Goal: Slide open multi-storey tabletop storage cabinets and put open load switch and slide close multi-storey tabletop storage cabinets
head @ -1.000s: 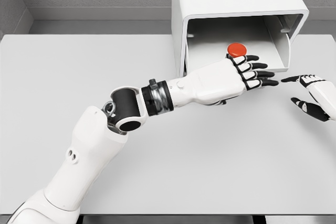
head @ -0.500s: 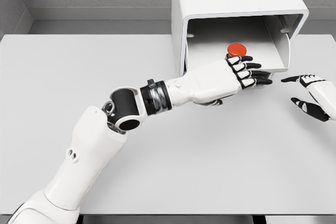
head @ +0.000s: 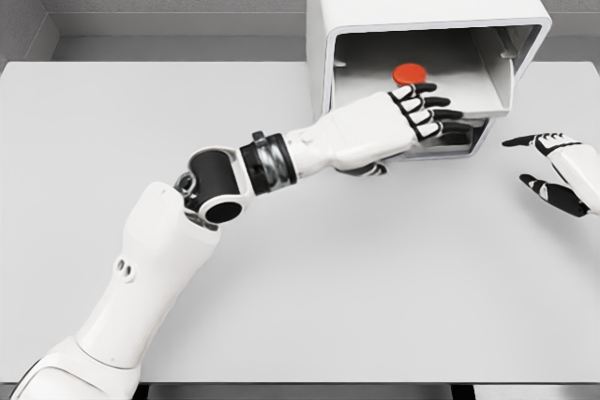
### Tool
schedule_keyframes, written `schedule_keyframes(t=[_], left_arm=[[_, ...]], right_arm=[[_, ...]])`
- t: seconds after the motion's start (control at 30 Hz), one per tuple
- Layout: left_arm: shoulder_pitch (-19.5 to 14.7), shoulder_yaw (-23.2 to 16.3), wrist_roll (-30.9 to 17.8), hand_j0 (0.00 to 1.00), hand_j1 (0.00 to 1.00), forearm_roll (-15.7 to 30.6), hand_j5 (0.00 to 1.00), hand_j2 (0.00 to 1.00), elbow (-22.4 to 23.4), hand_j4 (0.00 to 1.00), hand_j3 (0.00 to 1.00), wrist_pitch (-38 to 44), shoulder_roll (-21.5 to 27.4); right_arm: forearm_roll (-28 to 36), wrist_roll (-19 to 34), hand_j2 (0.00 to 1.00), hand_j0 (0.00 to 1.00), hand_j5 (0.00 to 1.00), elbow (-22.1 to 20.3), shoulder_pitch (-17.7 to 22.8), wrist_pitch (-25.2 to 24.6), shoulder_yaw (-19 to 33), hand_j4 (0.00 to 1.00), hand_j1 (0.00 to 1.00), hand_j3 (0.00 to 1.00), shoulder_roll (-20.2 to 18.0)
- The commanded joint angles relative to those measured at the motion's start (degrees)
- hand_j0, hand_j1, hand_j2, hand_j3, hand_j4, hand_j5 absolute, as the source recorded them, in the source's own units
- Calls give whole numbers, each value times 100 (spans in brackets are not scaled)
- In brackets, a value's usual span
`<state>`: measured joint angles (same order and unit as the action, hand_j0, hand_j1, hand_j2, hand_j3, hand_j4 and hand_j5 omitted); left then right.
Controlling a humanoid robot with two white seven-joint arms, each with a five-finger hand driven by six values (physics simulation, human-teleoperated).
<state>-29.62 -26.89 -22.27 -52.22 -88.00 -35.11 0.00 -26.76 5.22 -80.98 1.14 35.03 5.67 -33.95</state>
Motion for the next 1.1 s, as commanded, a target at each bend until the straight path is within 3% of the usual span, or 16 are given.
schedule_keyframes(t=[0.0, 0.1, 0.23, 0.7, 0.87, 1.07], left_arm=[[0, 175, 4, 100, 100, 54, 100, 100, -41, 100, 100, 11, 0], [-35, 527, 4, 100, 100, 80, 100, 100, -50, 100, 100, 11, 0], [-79, 659, 4, 100, 100, 89, 100, 100, -50, 100, 100, 11, 0], [-18, 633, -5, 100, 100, 195, 100, 100, -463, 100, 100, 11, 0], [18, 580, -5, 100, 100, 177, 100, 100, -885, 100, 100, 11, 0], [369, 685, -5, 100, 100, 344, 100, 100, -1527, 100, 100, 11, 70]], right_arm=[[39, 5, 70, 70, 70, 3, 0, -3, 5, 70, 70, 70, -6], [39, 5, 70, 70, 70, 3, 0, -3, 5, 70, 70, 70, -15], [39, -4, 70, 70, 70, 3, 0, -3, 5, 70, 70, 70, -15], [48, -4, 70, 70, 70, -23, 9, -3, 5, 70, 70, 70, -15], [56, -4, 70, 70, 70, -41, 17, -3, 5, 70, 70, 70, -15], [83, 5, 69, 69, 69, -50, -53, -3, -13, 69, 69, 69, -6]])
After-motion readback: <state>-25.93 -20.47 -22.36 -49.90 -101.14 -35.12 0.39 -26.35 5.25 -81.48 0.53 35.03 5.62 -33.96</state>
